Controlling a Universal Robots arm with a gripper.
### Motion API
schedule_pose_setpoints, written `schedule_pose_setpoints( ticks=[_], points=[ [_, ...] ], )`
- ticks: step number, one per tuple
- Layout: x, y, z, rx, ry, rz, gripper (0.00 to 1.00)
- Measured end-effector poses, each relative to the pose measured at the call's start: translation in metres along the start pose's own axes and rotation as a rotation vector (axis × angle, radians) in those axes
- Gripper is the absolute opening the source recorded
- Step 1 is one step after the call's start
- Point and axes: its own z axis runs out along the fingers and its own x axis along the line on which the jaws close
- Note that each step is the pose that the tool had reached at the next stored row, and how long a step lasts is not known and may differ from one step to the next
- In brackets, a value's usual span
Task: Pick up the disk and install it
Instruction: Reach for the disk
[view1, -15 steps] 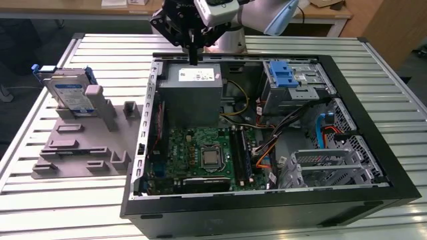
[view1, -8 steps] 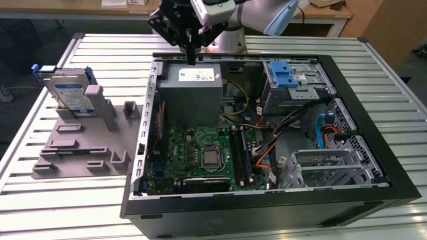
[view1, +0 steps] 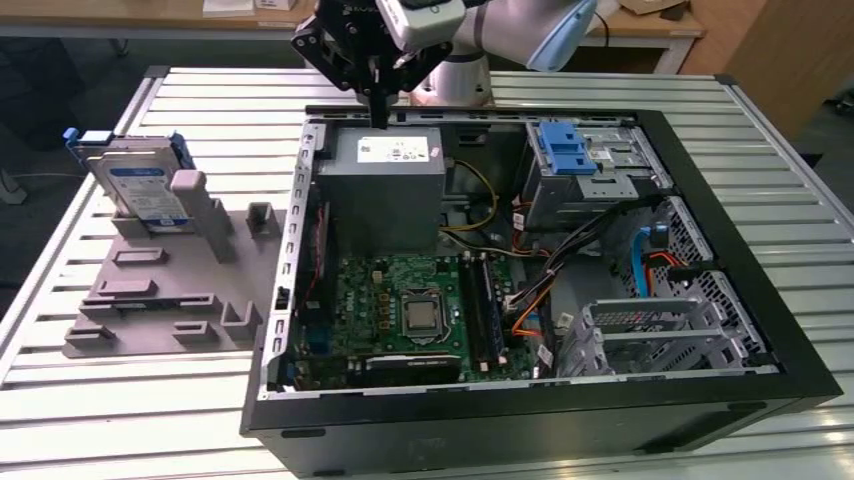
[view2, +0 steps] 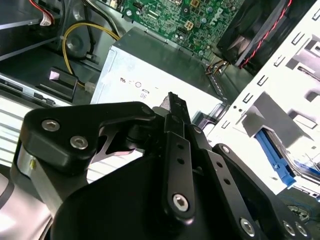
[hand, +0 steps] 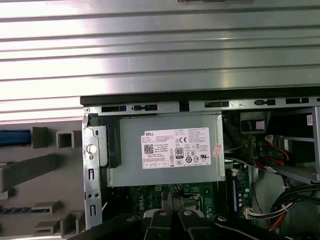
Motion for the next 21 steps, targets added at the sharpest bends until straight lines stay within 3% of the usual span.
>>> schedule_pose_setpoints(
  ticks=[20,21],
  points=[
    [0.0046,-0.0003,0.0000,0.0000,0.0000,0.000,0.11],
    [0.0073,-0.0005,0.0000,0.0000,0.0000,0.000,0.11]
  ],
)
